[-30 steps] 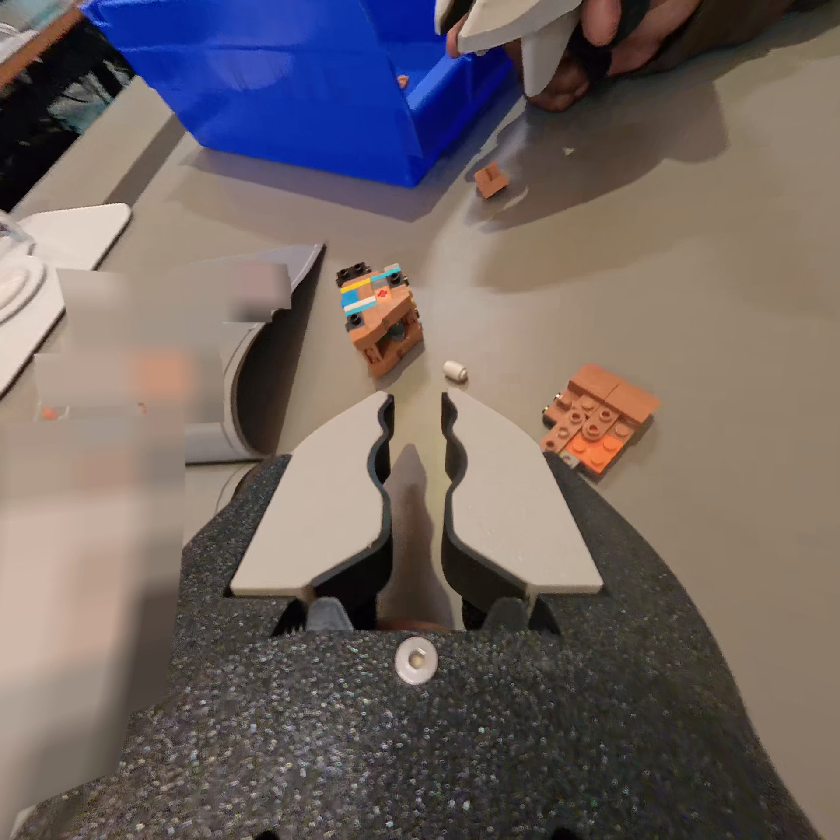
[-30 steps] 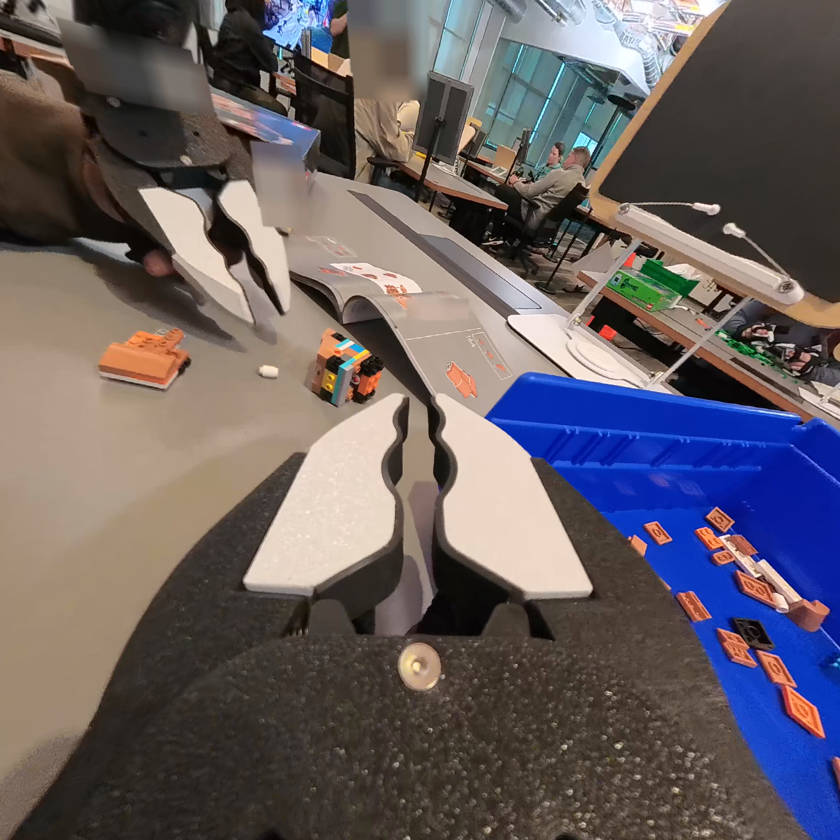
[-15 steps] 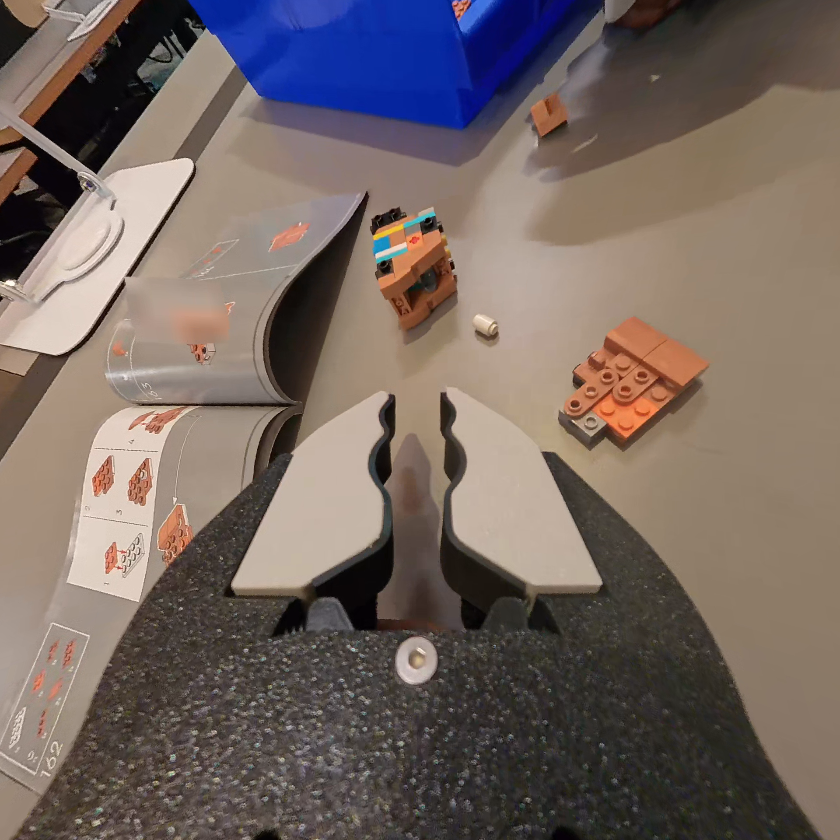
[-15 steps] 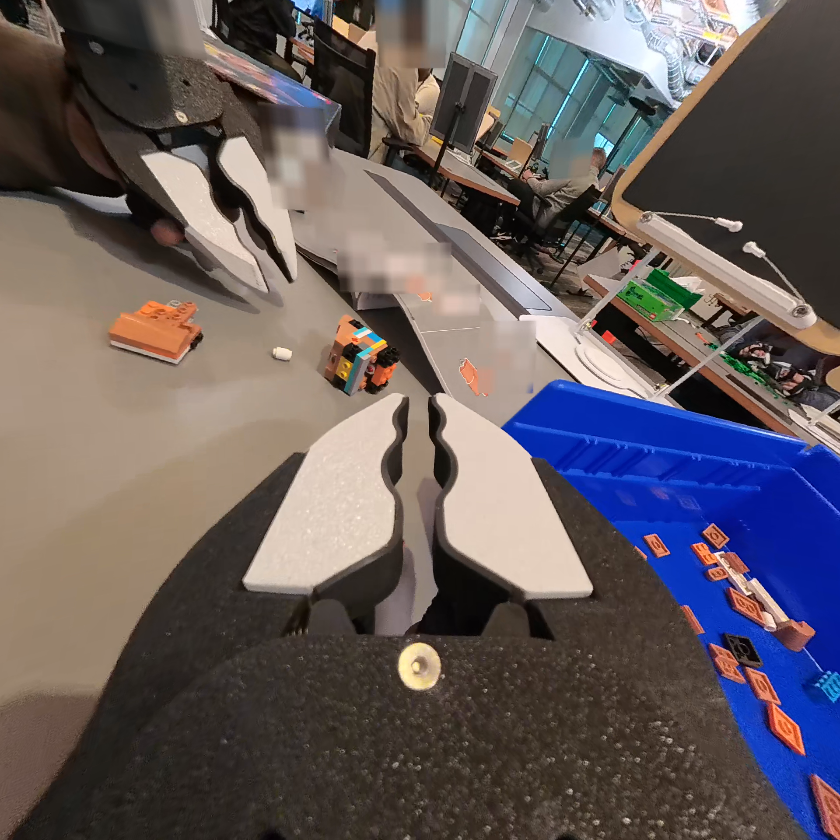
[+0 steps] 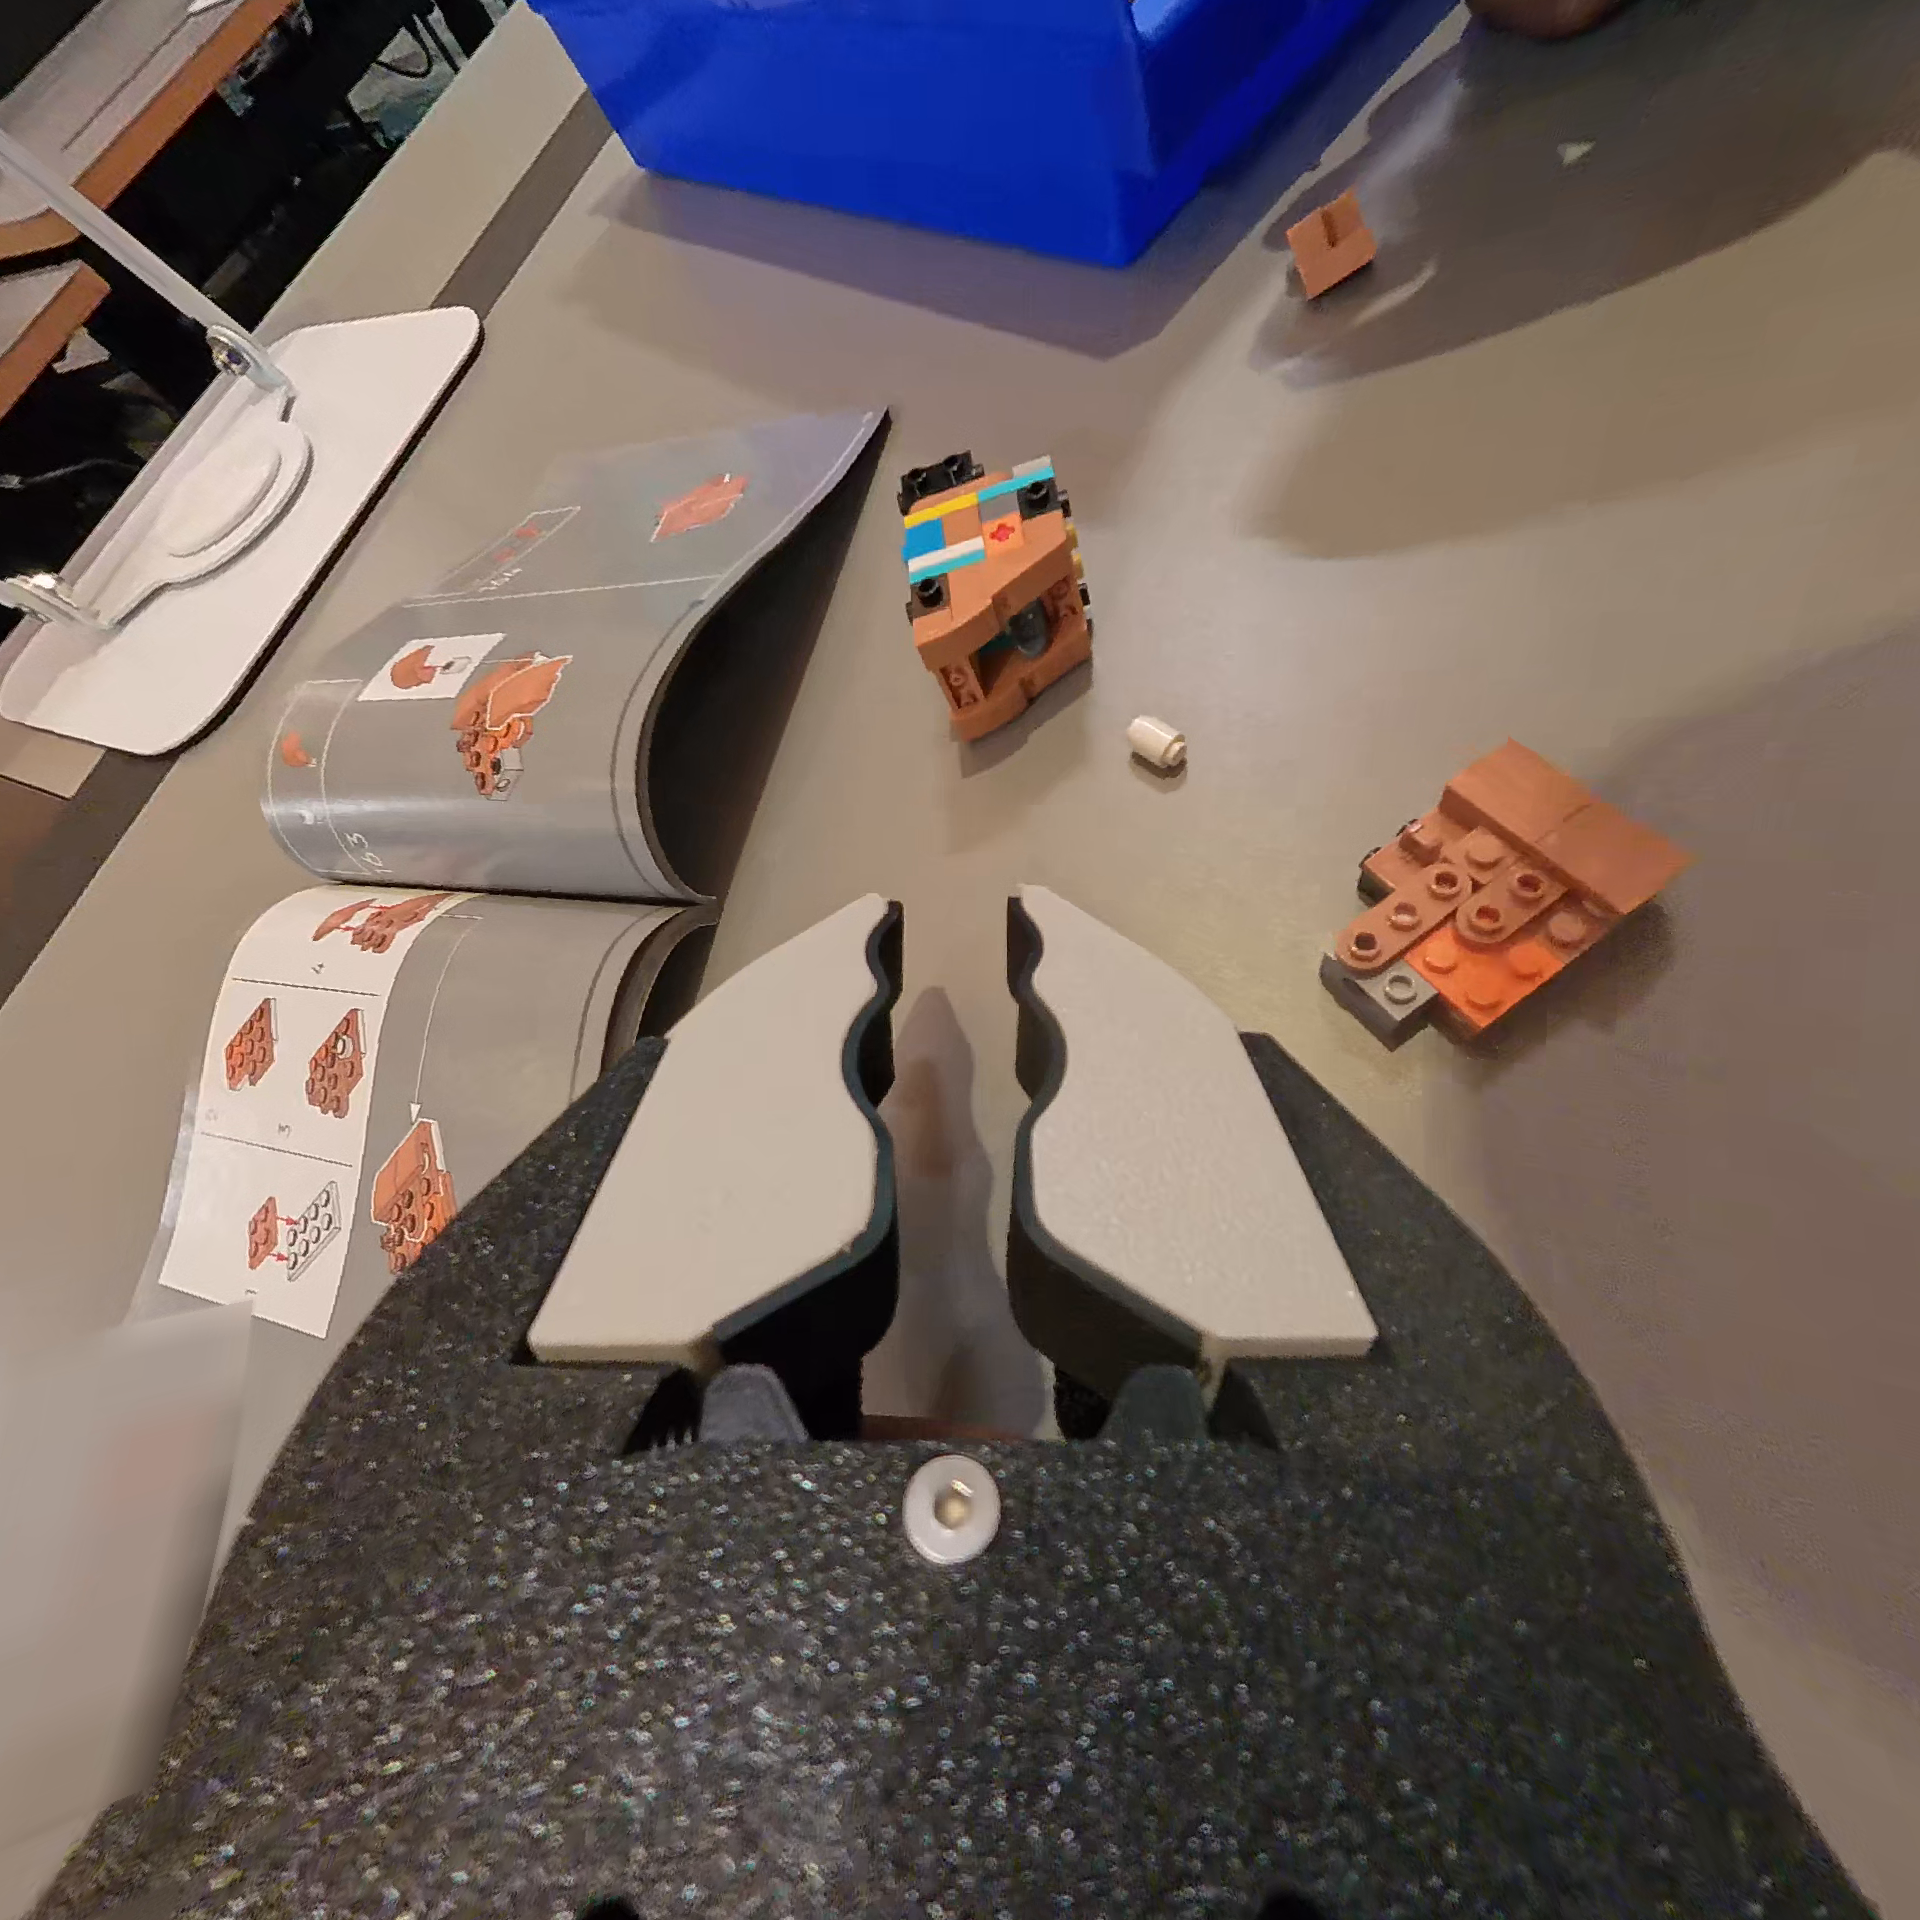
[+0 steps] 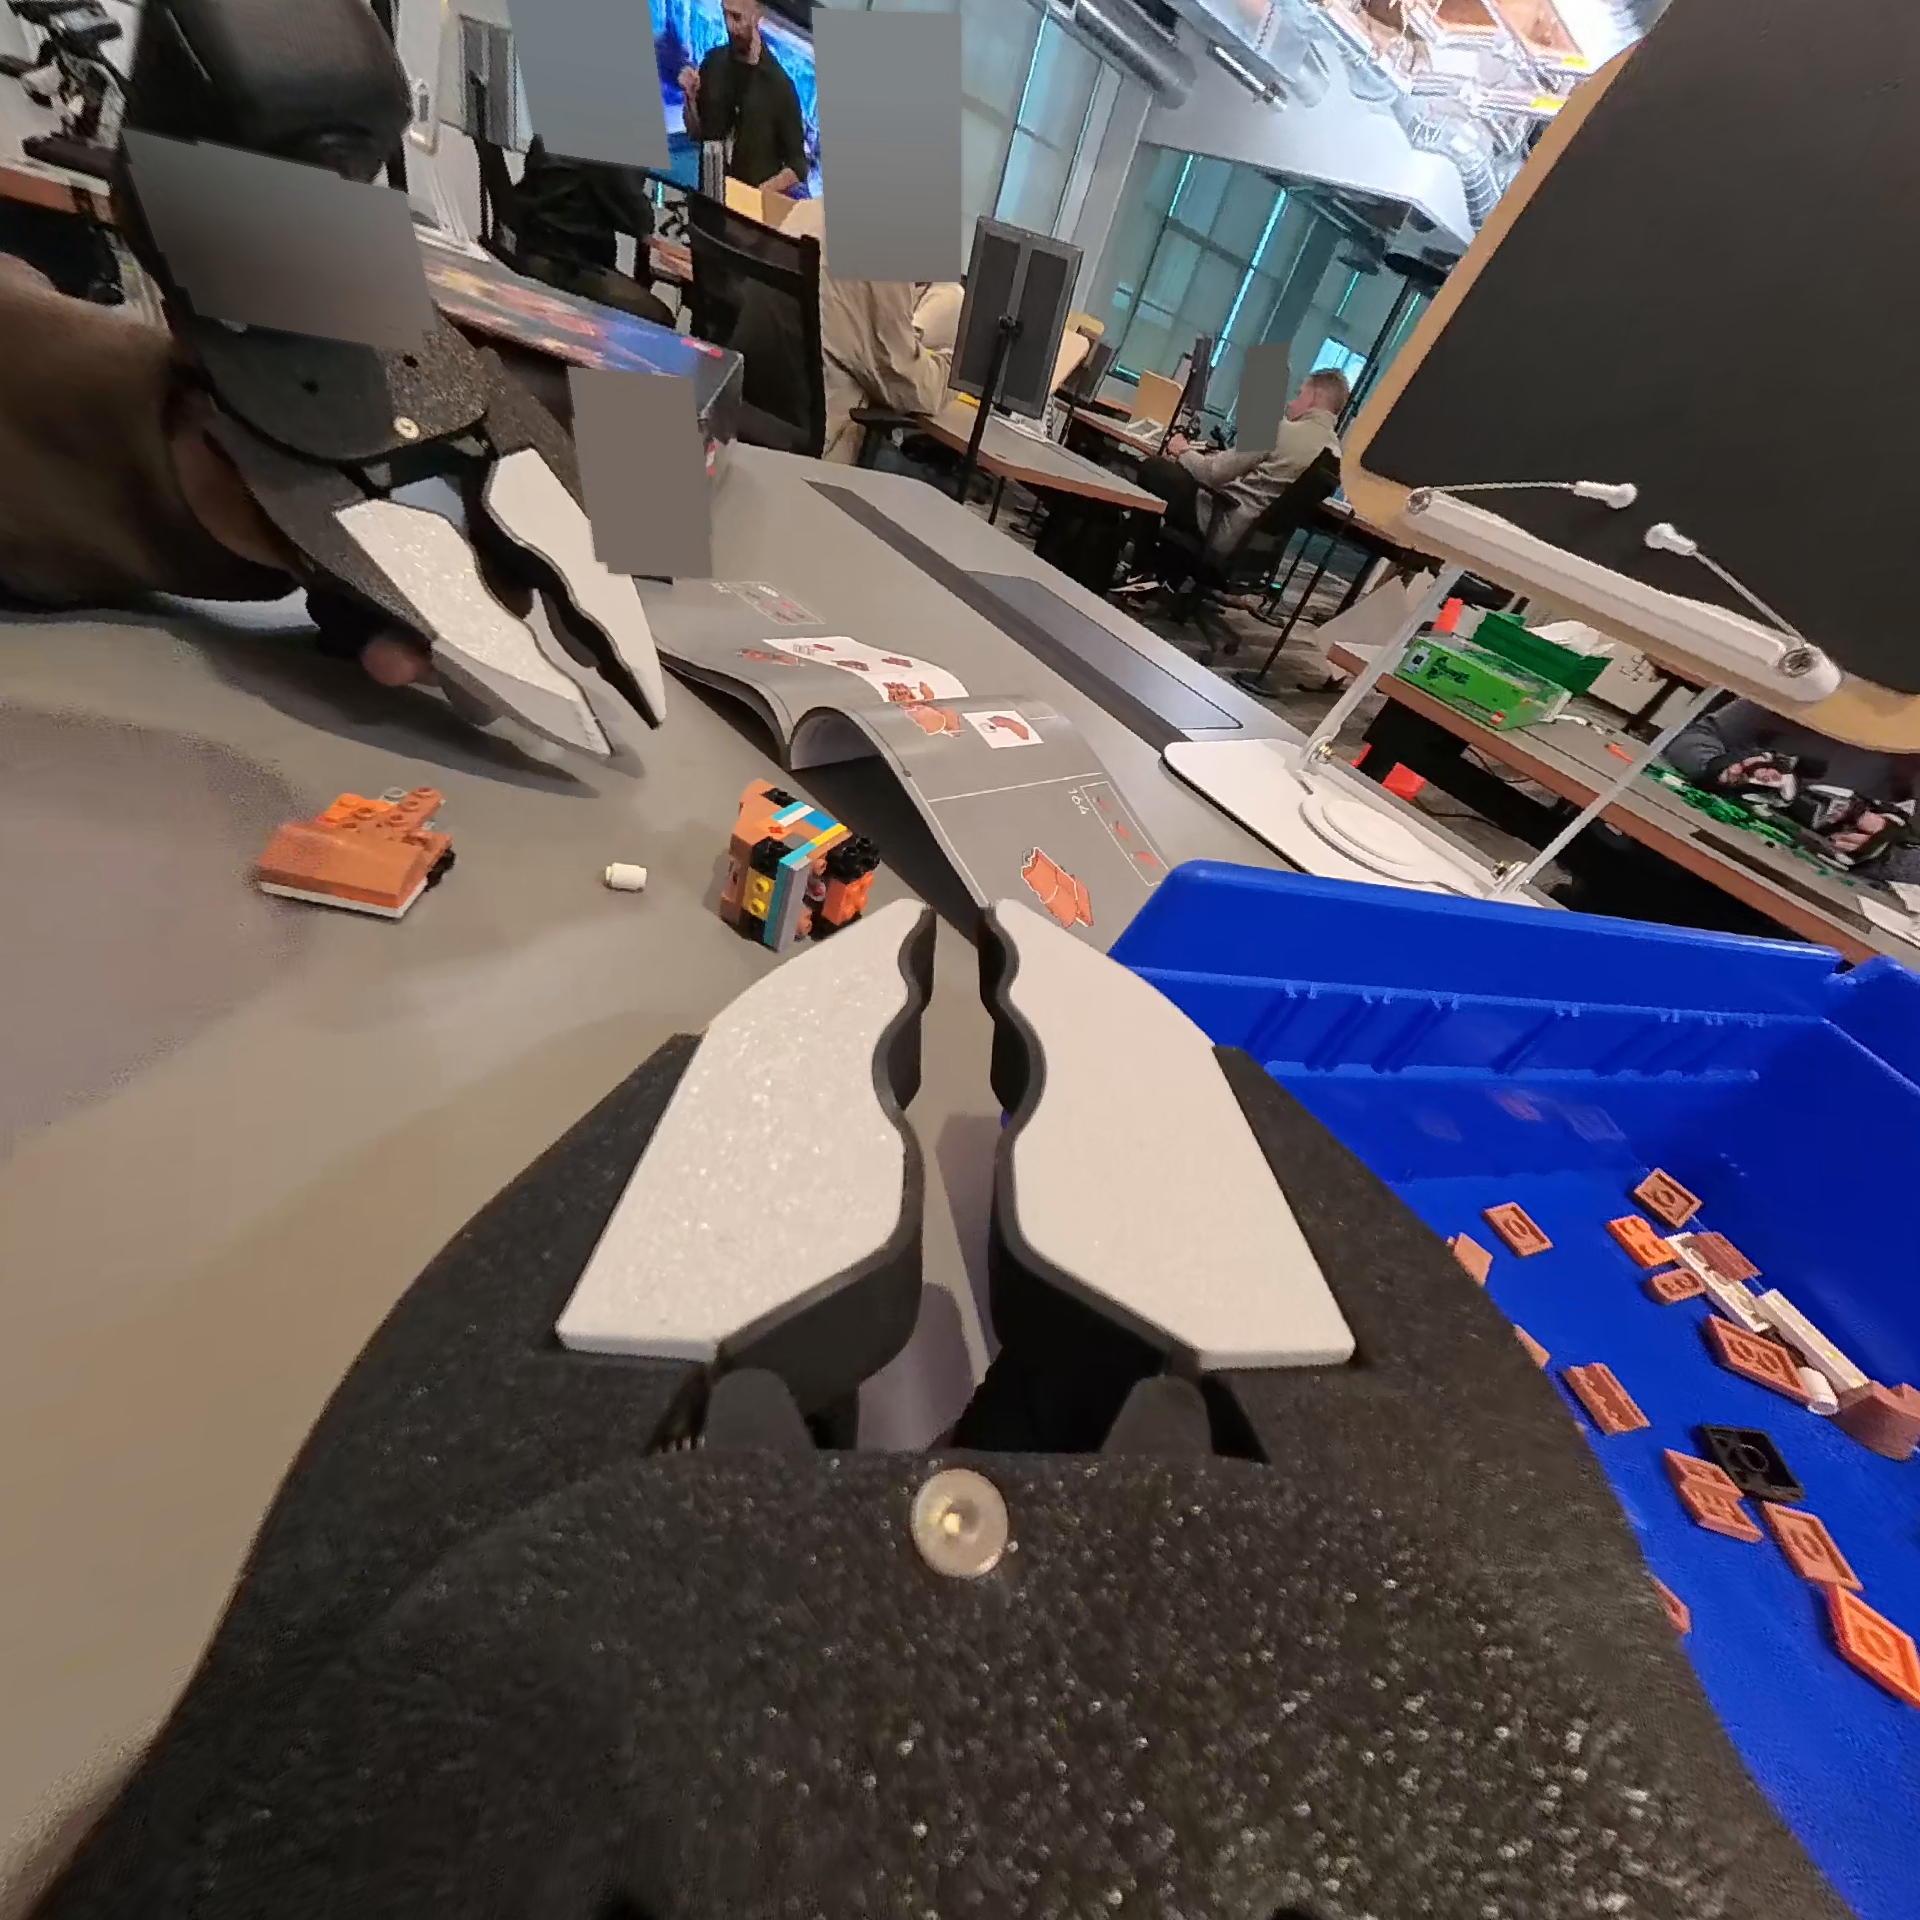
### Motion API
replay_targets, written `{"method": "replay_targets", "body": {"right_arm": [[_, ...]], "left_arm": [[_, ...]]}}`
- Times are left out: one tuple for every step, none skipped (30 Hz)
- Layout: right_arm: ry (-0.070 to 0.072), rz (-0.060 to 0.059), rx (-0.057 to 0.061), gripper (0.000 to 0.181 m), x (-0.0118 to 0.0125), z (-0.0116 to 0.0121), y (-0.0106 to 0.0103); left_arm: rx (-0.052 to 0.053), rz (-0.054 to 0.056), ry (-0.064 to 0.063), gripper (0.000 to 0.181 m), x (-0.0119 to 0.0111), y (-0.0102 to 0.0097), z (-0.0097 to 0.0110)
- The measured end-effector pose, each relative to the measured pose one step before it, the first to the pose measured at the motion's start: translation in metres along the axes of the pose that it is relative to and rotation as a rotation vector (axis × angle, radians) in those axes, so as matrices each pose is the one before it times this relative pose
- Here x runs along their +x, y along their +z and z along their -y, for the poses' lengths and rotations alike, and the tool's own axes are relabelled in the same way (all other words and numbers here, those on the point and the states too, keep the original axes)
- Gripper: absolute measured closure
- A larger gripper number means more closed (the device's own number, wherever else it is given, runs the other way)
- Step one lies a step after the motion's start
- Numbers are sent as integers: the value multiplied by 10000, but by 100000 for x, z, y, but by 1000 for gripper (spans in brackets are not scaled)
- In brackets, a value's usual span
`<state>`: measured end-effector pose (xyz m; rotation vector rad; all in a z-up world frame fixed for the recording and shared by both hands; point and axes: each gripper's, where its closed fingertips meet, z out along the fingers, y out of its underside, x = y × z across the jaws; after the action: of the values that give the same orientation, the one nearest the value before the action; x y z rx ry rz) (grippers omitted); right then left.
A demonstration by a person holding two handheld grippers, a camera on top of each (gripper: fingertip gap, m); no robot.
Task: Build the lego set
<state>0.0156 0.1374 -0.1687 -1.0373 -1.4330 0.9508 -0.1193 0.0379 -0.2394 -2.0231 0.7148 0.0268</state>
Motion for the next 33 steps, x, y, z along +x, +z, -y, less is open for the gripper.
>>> {"method": "replay_targets", "body": {"right_arm": [[78, 11, 68, 174, 67, 63, -76], [80, 0, 59, 174, 83, 63, -84], [78, 5, 39, 174, 68, 35, -67], [70, 11, 9, 174, 56, 2, -58], [58, 12, 7, 174, 43, -2, -39], [40, 13, 1, 174, 26, 0, -23], [21, 1, -8, 174, 15, -9, -17], [3, -6, -7, 174, 5, -9, -5], [-13, -6, -10, 174, -5, -16, 14], [-24, -8, -19, 174, -22, -19, 18], [-28, -18, -21, 174, -6, -21, 17], [-30, -17, -21, 174, -17, -19, 7], [-30, -10, -25, 174, -16, -26, 14], [-29, -17, -16, 174, -19, -21, 11], [-22, -10, -12, 174, -11, -14, 3], [-9, -5, -30, 174, -15, -28, 9], [-5, -7, -31, 174, -8, -41, 9], [-11, -17, -16, 174, 11, -14, -1], [-10, -15, -23, 174, 6, -30, 15], [-13, -7, -20, 174, -12, -25, 7], [-15, -6, -7, 174, 0, -2, 15], [-9, -7, -6, 174, -6, -11, 6], [3, -7, -5, 174, 17, -9, 6], [18, -17, 1, 174, 41, 2, -1], [29, -21, 3, 174, 48, 2, 1], [38, -26, 4, 174, 79, 4, -9], [41, -32, 6, 174, 73, 0, -6], [33, -35, 5, 174, 75, 11, -8], [11, -50, 19, 174, 67, 17, -27], [-25, -64, 28, 174, 49, 34, -40], [-59, -71, 34, 174, 21, 39, -45], [-96, -79, 42, 174, -13, 59, -52], [-139, -59, 45, 174, -84, 55, -61]], "left_arm": [[-1, -5, -45, 162, -37, 4, -1], [-2, -3, -39, 162, -35, 6, 3], [-5, -9, -25, 162, -21, 5, -7], [1, -5, -9, 162, -1, 6, 0], [11, 2, 2, 162, -6, -16, 10], [16, 2, 10, 162, 10, -16, 22], [22, 5, 19, 162, 7, -14, 19], [30, 8, 24, 162, 19, -35, 31], [28, 14, 25, 162, -3, -31, 27], [26, 11, 30, 162, 18, -22, 26], [21, 11, 29, 161, 18, -26, 20], [12, 0, 31, 161, 24, -10, 8], [5, -2, 30, 161, 32, -4, 8], [-7, -7, 21, 161, 25, 14, -9], [-14, -3, 12, 160, 10, 9, -13], [-10, -2, 15, 160, 14, 9, -19], [-3, -3, 24, 160, 30, 11, -3], [-5, 4, 23, 160, 11, 2, -3], [-7, 2, 25, 160, 27, 0, -12], [1, 2, 28, 160, 31, -2, -5], [6, 6, 19, 160, 8, -1, 3], [14, 13, 8, 160, -12, -19, 16], [24, 21, -5, 159, -16, -23, 20], [28, 21, -15, 160, -41, -25, 22], [34, 29, -24, 160, -52, -31, 46], [39, 33, -35, 160, -74, -36, 36], [36, 29, -43, 160, -69, -30, 36], [25, 28, -44, 160, -72, -16, 22], [21, 21, -35, 160, -45, -17, 15], [26, 20, -14, 160, -34, -24, 24], [34, 35, 10, 160, -15, -36, 34], [56, 48, 30, 160, -9, -43, 51], [65, 55, 26, 160, -23, -54, 62]]}}
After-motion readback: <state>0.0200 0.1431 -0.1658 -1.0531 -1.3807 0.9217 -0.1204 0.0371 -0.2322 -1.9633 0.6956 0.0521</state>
